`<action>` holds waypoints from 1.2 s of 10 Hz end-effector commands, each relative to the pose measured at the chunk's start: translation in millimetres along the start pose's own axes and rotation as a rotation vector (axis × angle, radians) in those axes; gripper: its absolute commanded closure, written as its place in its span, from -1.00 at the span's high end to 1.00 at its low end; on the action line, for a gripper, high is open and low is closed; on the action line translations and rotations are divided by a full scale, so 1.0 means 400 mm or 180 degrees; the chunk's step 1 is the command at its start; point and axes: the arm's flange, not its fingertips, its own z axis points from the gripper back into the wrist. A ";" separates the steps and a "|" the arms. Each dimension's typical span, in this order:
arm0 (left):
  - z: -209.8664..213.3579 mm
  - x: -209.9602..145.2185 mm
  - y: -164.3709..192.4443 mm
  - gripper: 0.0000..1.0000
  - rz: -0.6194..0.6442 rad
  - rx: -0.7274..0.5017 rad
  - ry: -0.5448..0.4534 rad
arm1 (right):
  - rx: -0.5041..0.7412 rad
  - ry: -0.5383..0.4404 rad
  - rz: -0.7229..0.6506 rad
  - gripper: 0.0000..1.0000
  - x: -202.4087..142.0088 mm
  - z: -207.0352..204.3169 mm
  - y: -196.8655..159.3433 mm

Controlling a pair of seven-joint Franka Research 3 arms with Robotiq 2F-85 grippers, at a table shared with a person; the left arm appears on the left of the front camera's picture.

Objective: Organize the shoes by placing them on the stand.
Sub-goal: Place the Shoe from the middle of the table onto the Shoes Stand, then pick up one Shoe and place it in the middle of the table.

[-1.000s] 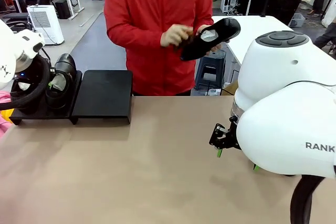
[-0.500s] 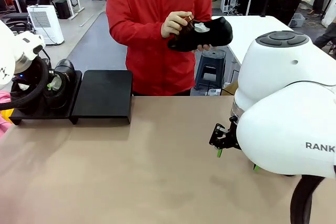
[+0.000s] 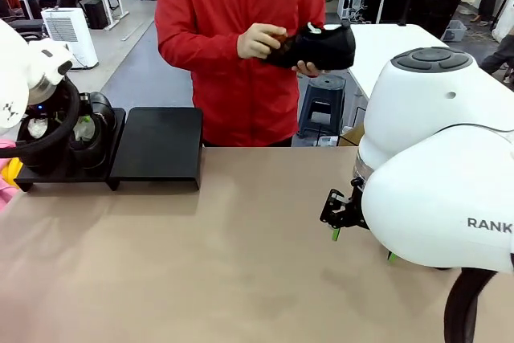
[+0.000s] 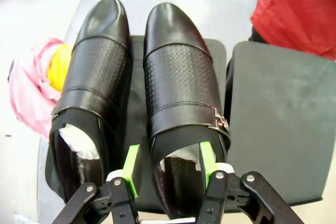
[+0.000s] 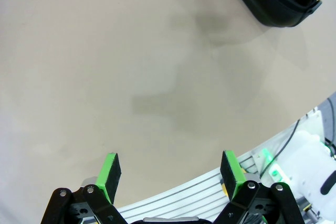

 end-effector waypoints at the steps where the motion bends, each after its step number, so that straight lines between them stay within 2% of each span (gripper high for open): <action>1: 0.057 0.009 0.002 0.14 0.0088 0.0106 0.0195 | 0.0027 0.0029 0.0045 1.00 0.005 0.006 0.010; 2: 0.111 0.017 0.014 0.14 0.0083 0.0262 0.0321 | 0.0027 0.0029 0.0045 1.00 0.005 0.006 0.010; 3: 0.021 0.004 -0.001 0.14 0.0007 0.0023 0.0045 | 0.0027 0.0029 0.0045 1.00 0.005 0.006 0.010; 10: 0.013 -0.002 -0.002 0.14 0.0008 0.0027 0.0074 | 0.0027 0.0029 0.0045 1.00 0.005 0.006 0.010; 12: 0.128 0.049 -0.034 0.14 -0.0077 -0.0134 -0.0202 | 0.0027 0.0029 0.0045 1.00 0.005 0.006 0.010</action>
